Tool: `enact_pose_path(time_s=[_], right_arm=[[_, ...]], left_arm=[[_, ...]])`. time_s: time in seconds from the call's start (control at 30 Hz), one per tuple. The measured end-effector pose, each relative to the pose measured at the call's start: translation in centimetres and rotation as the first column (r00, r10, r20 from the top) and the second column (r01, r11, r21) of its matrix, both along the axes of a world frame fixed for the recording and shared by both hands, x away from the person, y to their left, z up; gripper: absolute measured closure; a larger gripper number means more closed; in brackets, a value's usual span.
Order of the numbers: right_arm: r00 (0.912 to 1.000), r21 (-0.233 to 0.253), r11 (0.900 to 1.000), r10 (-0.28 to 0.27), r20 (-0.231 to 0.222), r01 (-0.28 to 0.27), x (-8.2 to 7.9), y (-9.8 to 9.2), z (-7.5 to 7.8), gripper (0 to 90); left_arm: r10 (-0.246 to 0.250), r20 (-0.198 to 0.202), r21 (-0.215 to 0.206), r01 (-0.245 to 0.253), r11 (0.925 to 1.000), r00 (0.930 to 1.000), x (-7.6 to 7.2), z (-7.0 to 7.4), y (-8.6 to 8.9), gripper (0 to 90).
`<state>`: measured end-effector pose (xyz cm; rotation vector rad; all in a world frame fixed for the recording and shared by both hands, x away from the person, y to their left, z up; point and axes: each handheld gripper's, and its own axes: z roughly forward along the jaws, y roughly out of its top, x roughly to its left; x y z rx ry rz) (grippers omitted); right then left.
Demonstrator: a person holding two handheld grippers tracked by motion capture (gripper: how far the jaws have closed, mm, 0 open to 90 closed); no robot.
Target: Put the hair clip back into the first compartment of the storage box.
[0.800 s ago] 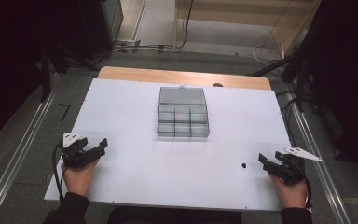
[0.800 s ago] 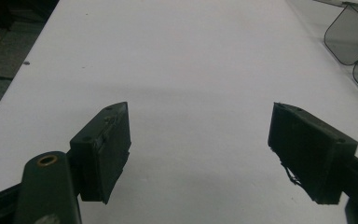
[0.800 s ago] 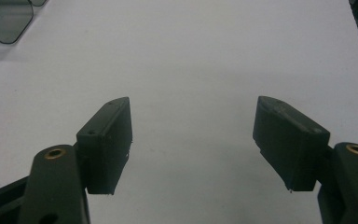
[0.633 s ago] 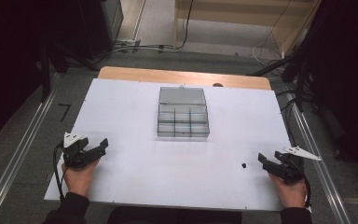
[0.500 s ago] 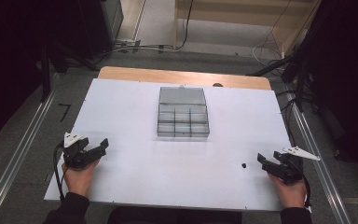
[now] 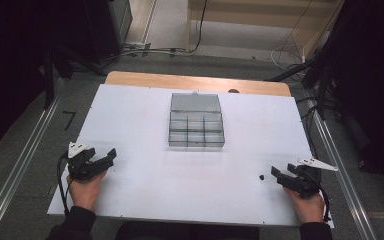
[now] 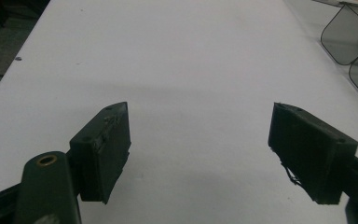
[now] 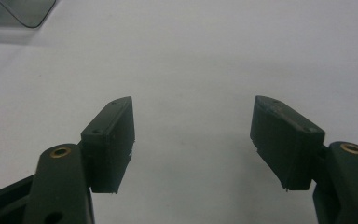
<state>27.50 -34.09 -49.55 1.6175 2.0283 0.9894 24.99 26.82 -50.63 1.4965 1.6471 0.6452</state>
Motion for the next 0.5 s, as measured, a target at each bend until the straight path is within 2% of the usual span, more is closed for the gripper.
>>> enact_pose_path(time_s=[0.27,0.5], right_arm=[[0.9998,0.007,1.000,0.017,-0.007,-0.017,-0.1,0.5,-0.1,30.9],[0.9990,0.009,0.999,0.043,-0.010,-0.042,-0.3,1.1,-0.1,35.6]], left_arm=[[0.001,-0.002,-0.004,-0.001,1.0000,1.0000,0.0,0.0,0.0,22.0],[0.001,-0.002,-0.006,-0.001,1.0000,1.0000,0.0,0.0,0.0,22.0]])
